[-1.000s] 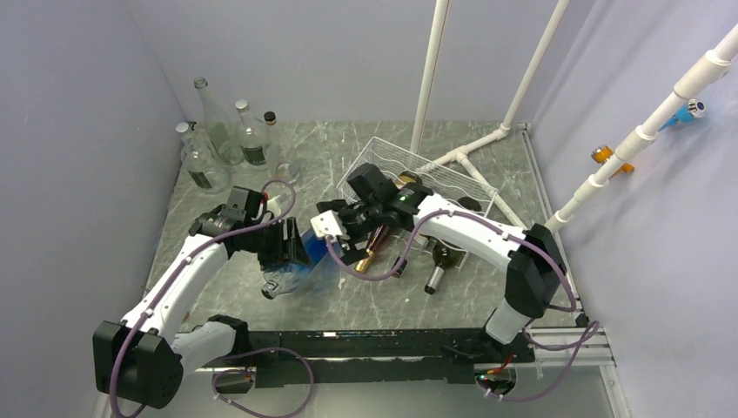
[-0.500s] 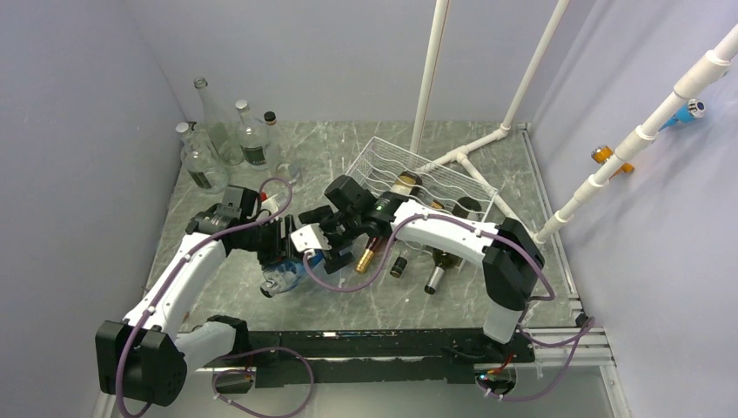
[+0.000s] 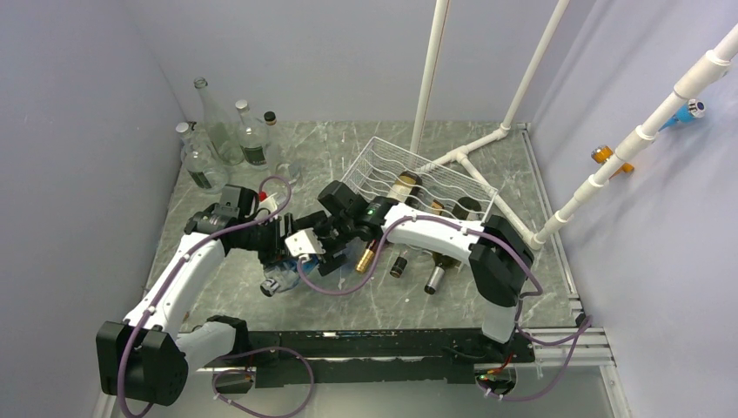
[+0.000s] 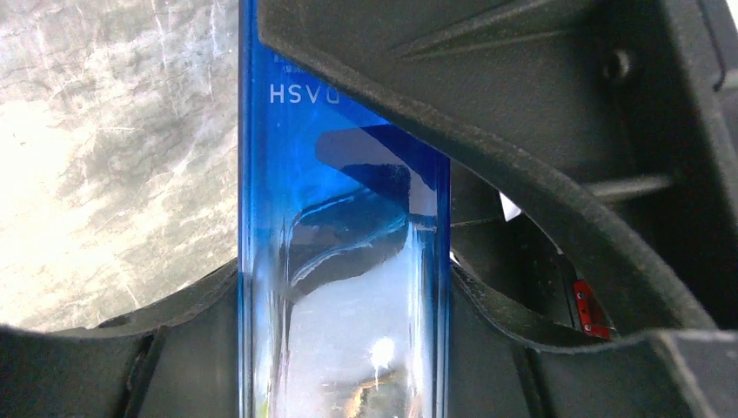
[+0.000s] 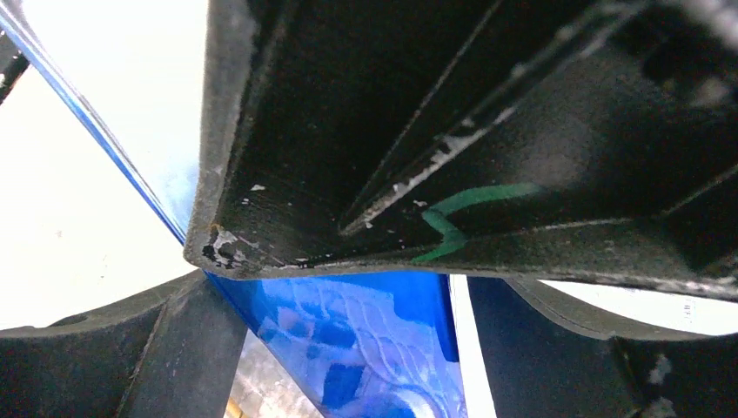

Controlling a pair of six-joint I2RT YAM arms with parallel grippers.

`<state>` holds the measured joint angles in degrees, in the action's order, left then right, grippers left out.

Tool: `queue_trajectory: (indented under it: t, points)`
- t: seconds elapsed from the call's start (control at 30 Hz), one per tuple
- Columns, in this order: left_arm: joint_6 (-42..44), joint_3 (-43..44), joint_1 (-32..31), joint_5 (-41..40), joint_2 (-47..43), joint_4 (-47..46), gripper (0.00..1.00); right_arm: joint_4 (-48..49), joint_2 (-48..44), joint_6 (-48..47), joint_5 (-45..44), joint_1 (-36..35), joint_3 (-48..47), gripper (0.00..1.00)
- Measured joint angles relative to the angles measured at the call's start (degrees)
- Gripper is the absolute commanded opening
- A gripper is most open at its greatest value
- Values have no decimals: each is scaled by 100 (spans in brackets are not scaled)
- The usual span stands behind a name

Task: Take the wine bottle off the wine rack
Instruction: Pick up the wine bottle from the wine rack.

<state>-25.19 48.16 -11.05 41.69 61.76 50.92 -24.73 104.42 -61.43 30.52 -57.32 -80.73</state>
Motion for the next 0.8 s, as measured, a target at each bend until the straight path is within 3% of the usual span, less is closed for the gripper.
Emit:
queue_trajectory:
  t: [0.17, 0.23, 0.3, 0.43, 0.53, 0.8]
  points:
    - [0, 0, 22, 72, 0, -28, 0, 48, 50, -50, 52, 7, -4, 72]
    - [-11, 0, 33, 70, 2, -4, 0, 42, 87, -129, 96, 9, -33, 62]
    - [-50, 0, 66, 72, 2, 42, 0, 37, 116, -334, 133, 4, -44, 45]
    - [-57, 0, 116, 44, 2, 85, 16, -20, 199, -400, 184, 7, -142, 16]
    - [-81, 0, 140, 48, 2, 85, 30, -92, 245, -446, 254, 46, -221, 4]
    - [-186, 0, 149, 72, 0, 90, 62, -190, 284, -487, 439, 114, -289, 0]
